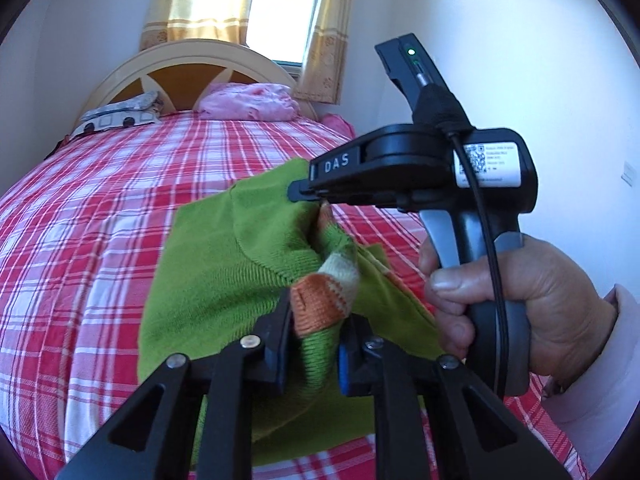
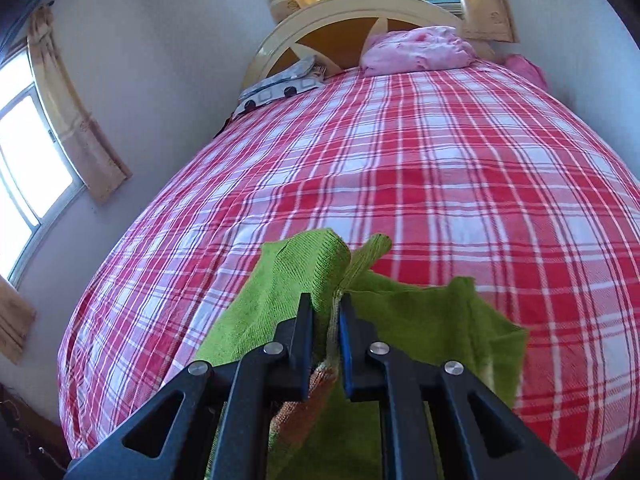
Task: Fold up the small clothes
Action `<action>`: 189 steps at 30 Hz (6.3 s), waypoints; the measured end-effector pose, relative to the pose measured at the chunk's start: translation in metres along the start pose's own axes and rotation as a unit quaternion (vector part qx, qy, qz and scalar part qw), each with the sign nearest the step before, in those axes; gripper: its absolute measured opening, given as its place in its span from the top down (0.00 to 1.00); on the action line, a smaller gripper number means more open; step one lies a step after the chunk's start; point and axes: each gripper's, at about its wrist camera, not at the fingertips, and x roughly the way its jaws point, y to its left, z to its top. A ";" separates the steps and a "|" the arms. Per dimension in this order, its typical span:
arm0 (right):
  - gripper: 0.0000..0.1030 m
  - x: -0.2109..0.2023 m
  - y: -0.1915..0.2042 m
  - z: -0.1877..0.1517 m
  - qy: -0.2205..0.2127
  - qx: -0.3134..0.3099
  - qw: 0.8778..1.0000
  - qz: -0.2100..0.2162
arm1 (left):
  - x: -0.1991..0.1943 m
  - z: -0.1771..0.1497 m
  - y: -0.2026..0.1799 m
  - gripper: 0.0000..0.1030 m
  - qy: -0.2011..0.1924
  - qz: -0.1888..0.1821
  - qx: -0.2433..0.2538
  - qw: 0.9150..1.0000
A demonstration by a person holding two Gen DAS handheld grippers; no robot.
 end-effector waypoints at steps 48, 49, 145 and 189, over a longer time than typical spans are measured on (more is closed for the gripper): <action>0.40 -0.098 -0.019 -0.126 -0.035 -0.031 0.998 -0.037 | -0.015 -0.022 0.065 0.29 0.063 -0.018 -0.064 0.996; 0.41 -0.093 -0.014 -0.128 -0.027 -0.045 0.998 -0.039 | -0.007 -0.027 0.056 0.29 0.075 -0.009 -0.058 0.995; 0.28 -0.076 -0.068 -0.096 -0.058 0.103 0.987 -0.107 | 0.089 0.027 0.077 0.12 0.153 -0.025 -0.129 0.979; 0.45 0.000 -0.092 -0.104 -0.002 0.082 0.996 -0.019 | 0.128 0.005 0.053 0.12 0.153 0.016 -0.093 0.984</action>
